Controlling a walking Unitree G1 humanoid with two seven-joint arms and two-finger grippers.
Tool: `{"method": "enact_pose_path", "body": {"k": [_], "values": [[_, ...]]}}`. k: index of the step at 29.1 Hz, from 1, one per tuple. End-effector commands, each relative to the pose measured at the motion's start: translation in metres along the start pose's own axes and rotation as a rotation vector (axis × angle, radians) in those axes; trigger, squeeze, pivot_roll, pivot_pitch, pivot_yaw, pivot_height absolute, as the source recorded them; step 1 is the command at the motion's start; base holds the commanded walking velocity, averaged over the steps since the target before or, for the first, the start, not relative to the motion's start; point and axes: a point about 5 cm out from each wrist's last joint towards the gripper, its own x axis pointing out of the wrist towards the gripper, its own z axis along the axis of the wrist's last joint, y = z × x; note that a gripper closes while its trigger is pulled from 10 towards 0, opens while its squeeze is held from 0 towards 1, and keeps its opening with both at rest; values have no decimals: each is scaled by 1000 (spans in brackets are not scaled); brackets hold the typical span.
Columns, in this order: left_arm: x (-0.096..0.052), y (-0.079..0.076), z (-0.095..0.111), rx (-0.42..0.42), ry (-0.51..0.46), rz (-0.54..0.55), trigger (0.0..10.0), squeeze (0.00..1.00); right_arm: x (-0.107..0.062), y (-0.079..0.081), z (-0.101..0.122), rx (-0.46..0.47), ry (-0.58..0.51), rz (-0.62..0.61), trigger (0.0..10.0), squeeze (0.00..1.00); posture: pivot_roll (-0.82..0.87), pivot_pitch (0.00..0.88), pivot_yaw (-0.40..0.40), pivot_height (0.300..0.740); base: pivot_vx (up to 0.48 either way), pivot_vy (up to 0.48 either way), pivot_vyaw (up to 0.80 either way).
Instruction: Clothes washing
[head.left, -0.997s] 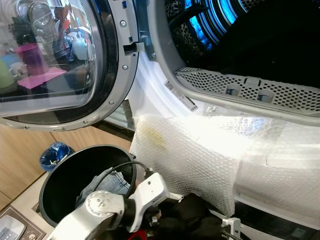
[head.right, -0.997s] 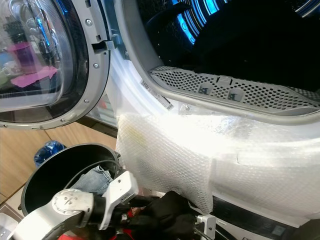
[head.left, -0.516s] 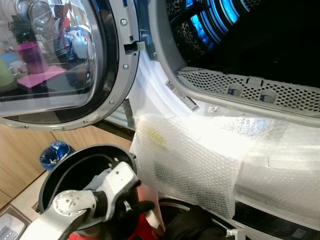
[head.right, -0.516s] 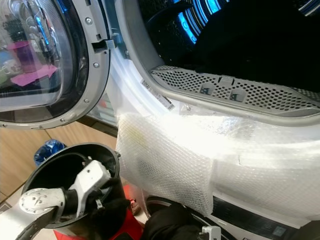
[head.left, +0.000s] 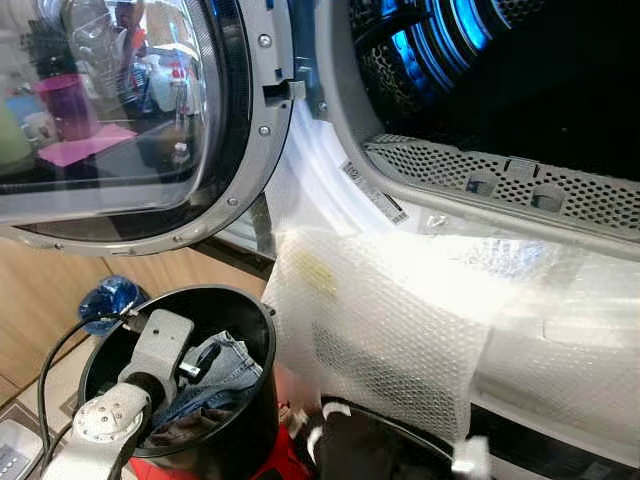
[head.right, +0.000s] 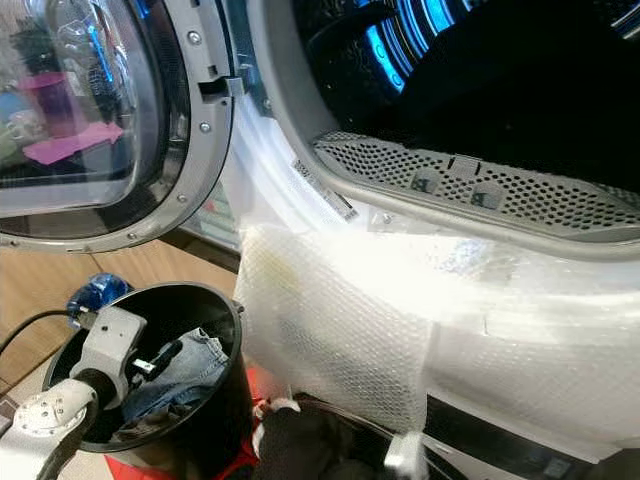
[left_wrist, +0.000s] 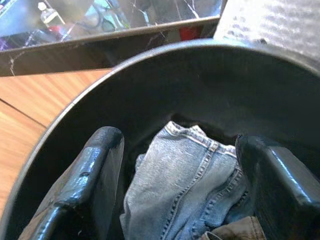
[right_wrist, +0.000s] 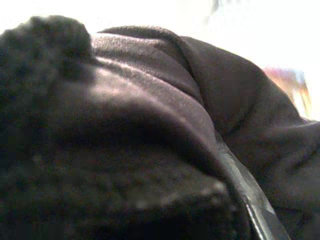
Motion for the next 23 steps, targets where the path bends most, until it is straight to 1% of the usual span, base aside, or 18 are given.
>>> {"method": "enact_pose_path", "body": {"k": [1,2,3,6,7,9,10,12,13,14,15,16,17,19,20,21,22,23], "values": [[0,-1,-5,18,11,4,10000,0,12,12,25,-27,-110,86,0,0,-97,0,75,740,0,0,0],[2,-3,-9,17,12,13,10000,0,24,19,58,-85,-236,156,0,0,-100,0,74,740,0,0,0],[2,-3,-9,17,12,13,10000,0,24,19,58,-85,-236,156,0,0,-100,0,74,740,0,0,0],[3,-4,-11,12,7,24,10000,0,35,26,106,-161,-433,225,0,0,-95,5,70,740,0,0,0],[3,-4,-11,12,7,24,10000,0,35,26,106,-161,-433,225,0,0,-95,5,70,740,0,0,0],[4,-5,-12,6,8,27,10000,0,41,23,151,-216,-607,226,0,0,-91,11,68,740,0,0,0],[4,-6,-13,3,7,29,10000,0,42,21,169,-231,-662,219,0,0,-89,12,67,740,0,0,0],[4,-8,-16,1,12,29,10000,0,46,11,206,-279,-756,146,0,0,-83,15,67,740,0,0,0],[4,-9,-17,0,13,29,10000,0,47,8,218,-288,-787,120,0,0,-83,15,67,740,0,0,0],[4,-9,-17,0,13,29,10000,0,47,8,218,-288,-787,120,0,0,-83,15,67,740,0,0,0],[4,-10,-18,-3,15,29,10000,0,47,2,246,-328,-852,72,0,0,-87,20,70,740,0,0,0],[4,-10,-18,-3,15,29,10000,0,47,2,246,-328,-852,72,0,0,-87,20,70,740,0,0,0],[4,-11,-19,-7,16,29,10000,0,46,-5,267,-339,-901,20,0,0,-88,18,70,740,0,0,0],[5,-12,-19,-8,14,26,10000,0,47,-12,287,-341,-936,-18,0,0,-87,17,66,740,0,0,0],[5,-12,-19,-8,14,26,10000,0,47,-12,287,-341,-936,-18,0,0,-87,17,66,740,0,0,0],[5,-13,-19,-9,13,26,10000,0,48,-13,295,-350,-942,-18,0,0,-87,17,66,740,0,0,0],[5,-13,-19,-9,13,26,10000,0,48,-13,295,-350,-942,-18,0,0,-87,17,66,740,0,0,0],[5,-13,-20,-11,12,26,10000,0,52,-16,305,-368,-939,-55,0,0,-87,17,66,740,0,0,0]]}}
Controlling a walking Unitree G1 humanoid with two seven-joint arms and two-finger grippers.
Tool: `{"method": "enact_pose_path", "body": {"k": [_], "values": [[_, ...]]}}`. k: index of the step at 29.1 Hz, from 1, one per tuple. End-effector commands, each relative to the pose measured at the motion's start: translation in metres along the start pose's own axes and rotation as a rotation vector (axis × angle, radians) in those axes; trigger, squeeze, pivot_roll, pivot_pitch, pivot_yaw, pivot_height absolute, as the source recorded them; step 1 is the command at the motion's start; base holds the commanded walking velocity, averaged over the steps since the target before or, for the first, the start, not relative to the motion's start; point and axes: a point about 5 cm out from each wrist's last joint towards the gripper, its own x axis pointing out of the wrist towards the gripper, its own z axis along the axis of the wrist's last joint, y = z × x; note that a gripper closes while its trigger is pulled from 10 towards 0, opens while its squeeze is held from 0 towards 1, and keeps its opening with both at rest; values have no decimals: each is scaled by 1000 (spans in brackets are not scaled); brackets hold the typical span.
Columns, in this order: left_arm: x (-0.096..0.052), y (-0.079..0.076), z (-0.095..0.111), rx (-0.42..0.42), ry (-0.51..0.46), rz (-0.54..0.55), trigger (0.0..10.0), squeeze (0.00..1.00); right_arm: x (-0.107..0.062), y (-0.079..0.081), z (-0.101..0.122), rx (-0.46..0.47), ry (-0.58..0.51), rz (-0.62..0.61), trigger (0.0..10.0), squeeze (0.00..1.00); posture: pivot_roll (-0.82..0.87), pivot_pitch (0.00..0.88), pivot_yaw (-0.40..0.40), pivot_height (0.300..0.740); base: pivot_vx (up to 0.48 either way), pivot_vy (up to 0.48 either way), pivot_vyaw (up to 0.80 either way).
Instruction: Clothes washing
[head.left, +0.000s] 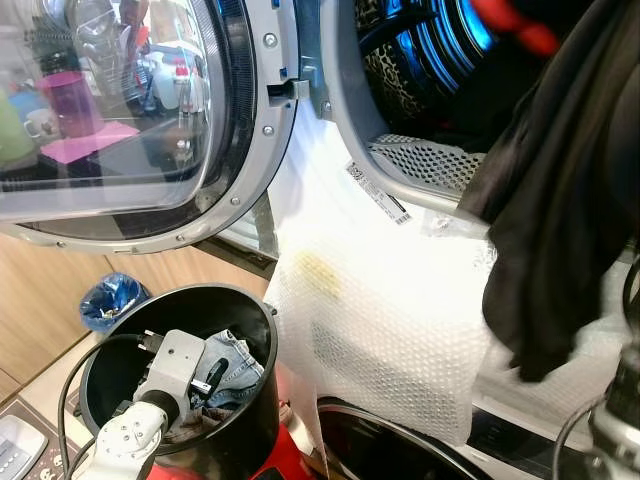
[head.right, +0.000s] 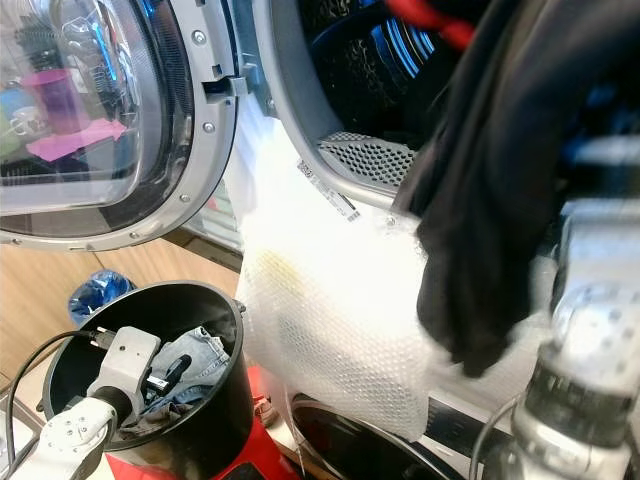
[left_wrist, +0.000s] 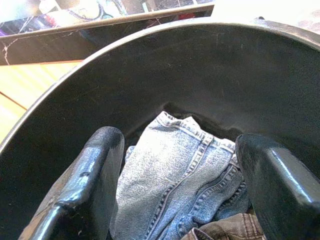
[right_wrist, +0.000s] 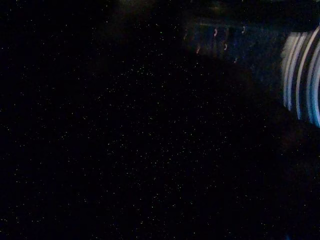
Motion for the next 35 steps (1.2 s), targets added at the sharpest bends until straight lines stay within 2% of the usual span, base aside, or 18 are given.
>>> {"method": "enact_pose_path", "body": {"k": [1,6,10,13,15,18,20,22,23,24,25,26,27,29,30,31,34,35], "values": [[0,1,-4,3,12,10,10000,0,25,-5,3,-60,14,-27,0,0,-96,15,68,740,0,0,0],[4,-6,-3,-9,6,-4,10000,0,87,-35,-8,-125,97,-183,0,0,-113,1,74,740,0,0,0],[5,-8,-3,-14,3,-9,10000,0,103,-41,-17,-203,183,-258,0,0,-113,1,74,740,0,0,0],[7,-10,-3,-18,2,-11,10000,0,114,-52,-21,-350,264,-452,0,0,-122,0,71,740,0,0,0],[7,-10,-3,-23,3,-8,10000,0,105,-68,-15,-463,291,-700,0,0,-121,0,69,740,0,0,0],[7,-13,-3,-37,-4,3,10000,0,81,-89,10,-596,213,-1004,0,0,-105,0,58,740,0,0,0],[6,-14,-3,-39,-5,2,10000,0,74,-94,12,-627,215,-1048,0,0,-103,0,58,740,0,0,0],[6,-17,-4,-36,-3,-8,10000,0,64,-101,6,-703,294,-1060,0,0,-102,0,56,740,0,0,0],[6,-17,-4,-36,-3,-9,10000,0,61,-103,4,-724,316,-1070,3373,0,-102,0,56,740,0,0,0],[6,-18,-4,-37,-3,-10,10000,0,57,-105,3,-769,338,-1093,8471,0,-102,0,56,740,0,0,0],[6,-18,-4,-38,-3,-11,10000,0,56,-106,3,-788,343,-1100,8471,0,-102,0,56,740,0,0,0],[6,-19,-4,-36,1,-18,10000,0,50,-109,1,-820,371,-1112,10000,0,-105,0,58,740,0,0,0],[6,-22,-6,-27,10,-39,10000,0,38,-116,-2,-865,422,-1134,10000,0,-103,0,62,740,0,0,0],[6,-24,-7,-19,16,-54,10000,0,30,-120,-4,-887,451,-1146,10000,0,-102,0,64,740,0,0,0],[6,-24,-7,-14,18,-63,10000,0,27,-122,-4,-889,460,-1152,10000,545,-102,0,64,740,0,0,0],[6,-25,-8,-10,18,-68,10000,0,25,-123,-5,-924,490,-1126,10000,1000,-105,0,66,740,0,0,0],[5,-24,-8,-7,18,-70,10000,0,24,-124,-5,-959,511,-1111,10000,1000,-106,0,66,740,0,0,0],[5,-24,-8,-6,19,-72,10000,0,27,-122,0,-1095,542,-1073,10000,1000,-108,0,68,740,0,0,0]]}}
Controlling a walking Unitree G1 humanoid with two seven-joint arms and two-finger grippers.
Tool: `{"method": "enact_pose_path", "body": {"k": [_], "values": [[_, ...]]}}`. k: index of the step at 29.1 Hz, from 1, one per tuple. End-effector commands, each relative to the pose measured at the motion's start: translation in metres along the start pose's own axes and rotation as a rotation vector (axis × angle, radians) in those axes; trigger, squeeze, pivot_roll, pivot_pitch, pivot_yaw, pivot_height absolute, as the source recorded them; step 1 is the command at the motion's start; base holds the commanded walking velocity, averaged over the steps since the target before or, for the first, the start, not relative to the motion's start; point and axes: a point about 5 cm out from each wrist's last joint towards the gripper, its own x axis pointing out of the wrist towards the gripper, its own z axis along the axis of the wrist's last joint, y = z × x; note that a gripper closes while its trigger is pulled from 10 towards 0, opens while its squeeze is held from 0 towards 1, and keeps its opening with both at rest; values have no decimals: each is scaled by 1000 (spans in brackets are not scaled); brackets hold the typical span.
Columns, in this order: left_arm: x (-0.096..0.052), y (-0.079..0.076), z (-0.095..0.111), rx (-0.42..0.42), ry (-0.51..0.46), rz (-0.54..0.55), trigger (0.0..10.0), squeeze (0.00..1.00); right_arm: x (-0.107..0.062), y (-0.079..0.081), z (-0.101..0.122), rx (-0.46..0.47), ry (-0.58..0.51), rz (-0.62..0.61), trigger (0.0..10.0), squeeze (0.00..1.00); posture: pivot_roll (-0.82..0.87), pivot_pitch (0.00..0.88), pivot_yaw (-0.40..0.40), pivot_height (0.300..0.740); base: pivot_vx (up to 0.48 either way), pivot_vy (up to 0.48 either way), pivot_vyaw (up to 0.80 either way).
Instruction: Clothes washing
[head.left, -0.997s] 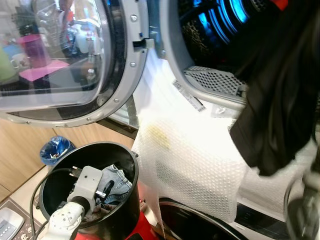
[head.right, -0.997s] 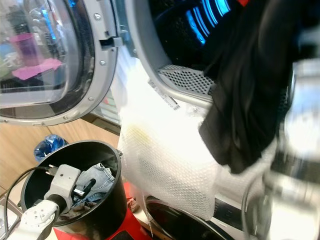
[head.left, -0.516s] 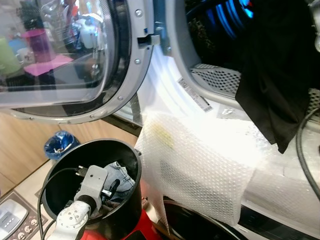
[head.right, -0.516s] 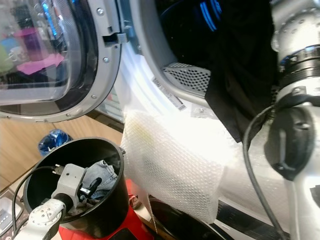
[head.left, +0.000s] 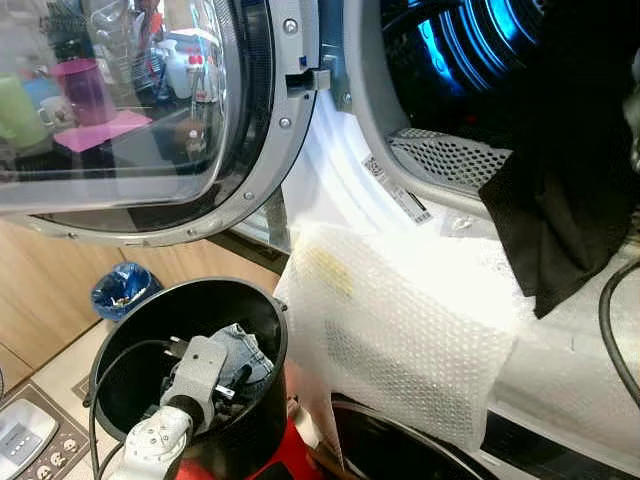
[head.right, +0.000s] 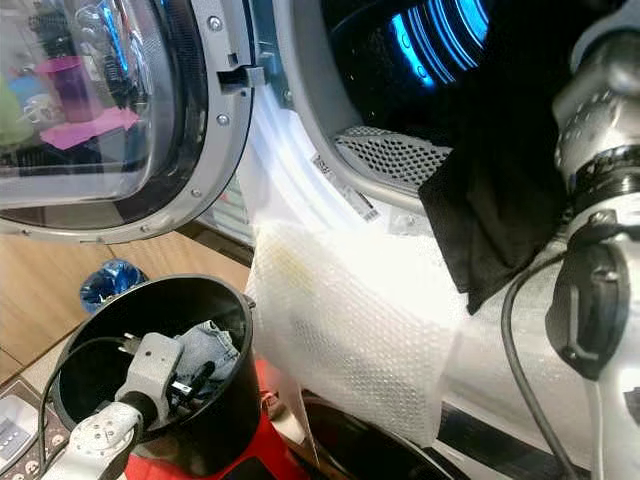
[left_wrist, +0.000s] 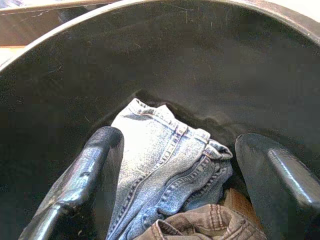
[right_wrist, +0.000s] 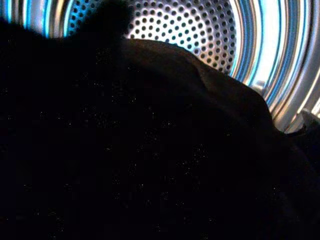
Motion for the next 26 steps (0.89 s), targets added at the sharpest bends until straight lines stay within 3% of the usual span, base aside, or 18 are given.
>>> {"method": "enact_pose_path", "body": {"k": [1,9,16,23,26], "values": [[-3,2,-4,28,17,-5,10000,0,1,-9,-4,-190,-16,-17,10000,1000,-109,0,70,740,0,0,0],[-4,-1,-5,22,20,-19,10000,0,2,-19,-9,-166,2,-15,10000,1000,-116,0,75,740,0,0,0],[-5,-1,-4,16,19,-19,10000,0,4,-23,7,-126,-39,16,10000,1000,-112,0,78,740,0,0,0],[-6,0,-3,13,20,-16,10000,0,5,-32,20,-198,-91,8,10000,1000,-110,0,78,740,0,0,0],[-6,0,-4,6,23,-20,10000,0,6,-53,29,-292,-117,-73,10000,1000,-113,0,79,740,0,0,0]]}}
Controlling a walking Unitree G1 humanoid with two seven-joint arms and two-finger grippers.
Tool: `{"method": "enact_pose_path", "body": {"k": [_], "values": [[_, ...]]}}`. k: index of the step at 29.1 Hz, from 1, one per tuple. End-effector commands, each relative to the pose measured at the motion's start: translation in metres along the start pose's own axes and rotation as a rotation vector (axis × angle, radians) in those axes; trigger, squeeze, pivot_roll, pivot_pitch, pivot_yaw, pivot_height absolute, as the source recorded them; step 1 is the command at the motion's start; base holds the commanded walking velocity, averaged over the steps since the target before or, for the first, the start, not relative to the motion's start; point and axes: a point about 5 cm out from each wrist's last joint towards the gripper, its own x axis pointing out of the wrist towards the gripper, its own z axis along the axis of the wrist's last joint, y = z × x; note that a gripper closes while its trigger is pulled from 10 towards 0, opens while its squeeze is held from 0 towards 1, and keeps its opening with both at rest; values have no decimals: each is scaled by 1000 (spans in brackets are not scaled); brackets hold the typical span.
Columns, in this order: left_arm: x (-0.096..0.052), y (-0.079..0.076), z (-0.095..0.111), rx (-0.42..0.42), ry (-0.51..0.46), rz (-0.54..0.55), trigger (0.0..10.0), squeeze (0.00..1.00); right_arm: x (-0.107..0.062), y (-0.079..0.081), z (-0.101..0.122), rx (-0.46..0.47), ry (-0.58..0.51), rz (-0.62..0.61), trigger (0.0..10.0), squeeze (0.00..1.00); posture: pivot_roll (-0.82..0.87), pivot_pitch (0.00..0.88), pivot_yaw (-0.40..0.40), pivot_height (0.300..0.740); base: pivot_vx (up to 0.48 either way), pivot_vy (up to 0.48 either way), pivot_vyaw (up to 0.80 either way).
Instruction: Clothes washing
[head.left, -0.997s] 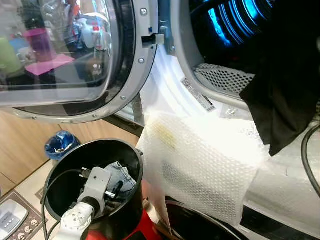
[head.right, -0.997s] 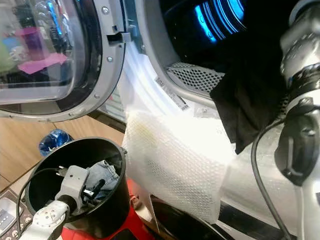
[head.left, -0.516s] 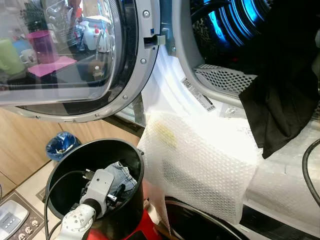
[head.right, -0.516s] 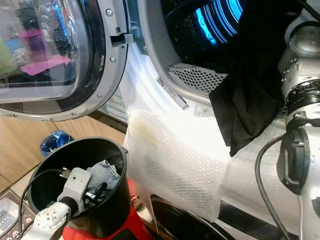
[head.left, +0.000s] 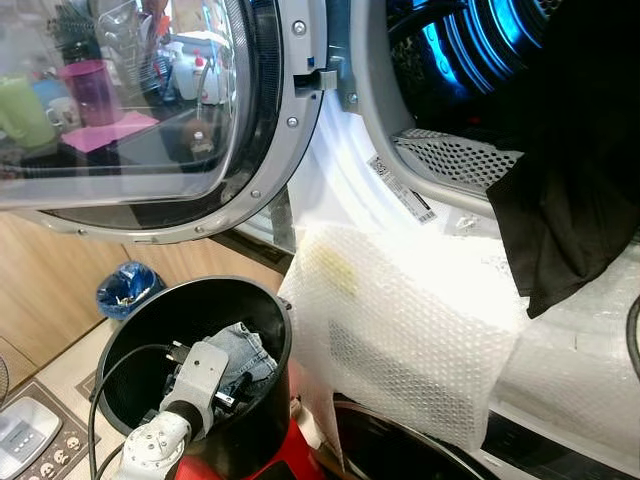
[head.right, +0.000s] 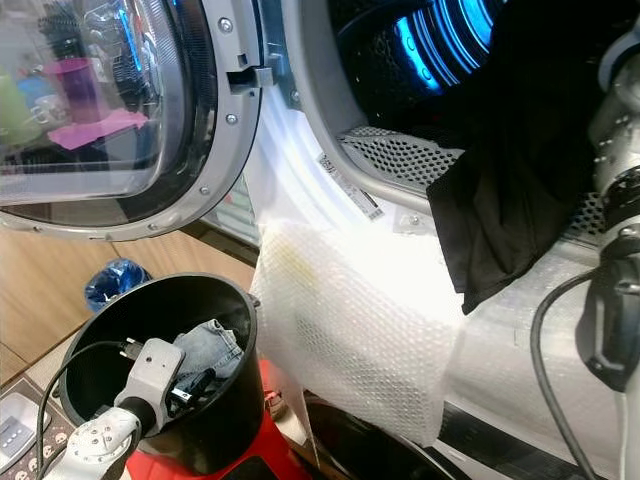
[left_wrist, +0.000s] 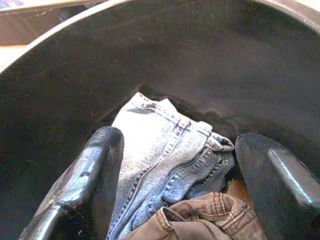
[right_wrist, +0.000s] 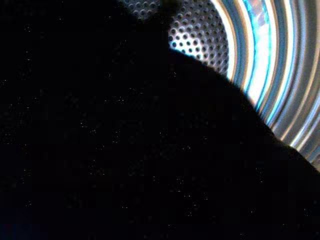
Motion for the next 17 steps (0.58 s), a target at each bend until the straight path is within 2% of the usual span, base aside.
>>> {"method": "enact_pose_path", "body": {"k": [1,2,3,4,5,7,8,9,10,11,13,16,17], "values": [[-2,1,-4,-10,26,-3,10000,0,2,-20,14,-59,-56,-79,10000,1000,-113,0,79,740,0,0,0],[-2,1,-4,-10,28,-5,10000,0,2,-29,16,-123,-73,-141,10000,1000,-116,0,76,740,0,0,0],[-2,1,-4,-10,28,-5,10000,0,2,-29,16,-123,-73,-141,10000,1000,-116,0,76,740,0,0,0],[-2,1,-5,-11,29,-5,10000,0,1,-32,16,-163,-80,-161,10000,1000,-115,0,75,740,0,0,0],[-2,1,-5,-9,32,-5,10000,0,1,-30,17,-283,-115,-176,10000,1000,-112,0,73,740,0,0,0],[-2,1,-5,-9,32,-5,10000,0,1,-28,18,-304,-123,-172,10000,1000,-110,1,74,740,0,0,0],[-2,1,-5,-10,32,-5,10000,0,1,-15,13,-130,-76,-72,10000,1000,-105,5,75,740,0,0,0],[-3,1,-5,-14,34,-4,10000,0,-1,11,9,171,-13,96,10000,1000,-105,5,75,740,0,0,0],[-3,1,-5,-14,34,-4,10000,0,-1,11,9,171,-13,96,10000,1000,-105,5,75,740,0,0,0],[-3,0,-5,-17,36,-6,10000,0,-3,23,7,262,10,156,10000,1000,-102,7,75,740,0,0,0],[-4,0,-5,-18,36,-7,10000,0,-3,27,6,290,24,174,10000,1000,-102,7,75,740,0,0,0],[-5,0,-5,-30,42,-8,10000,0,-7,43,-9,502,140,227,10000,1000,-99,11,75,740,0,0,0],[-5,0,-5,-29,42,-8,10000,0,-7,43,-11,505,147,220,10000,1000,-99,11,75,740,0,0,0]]}}
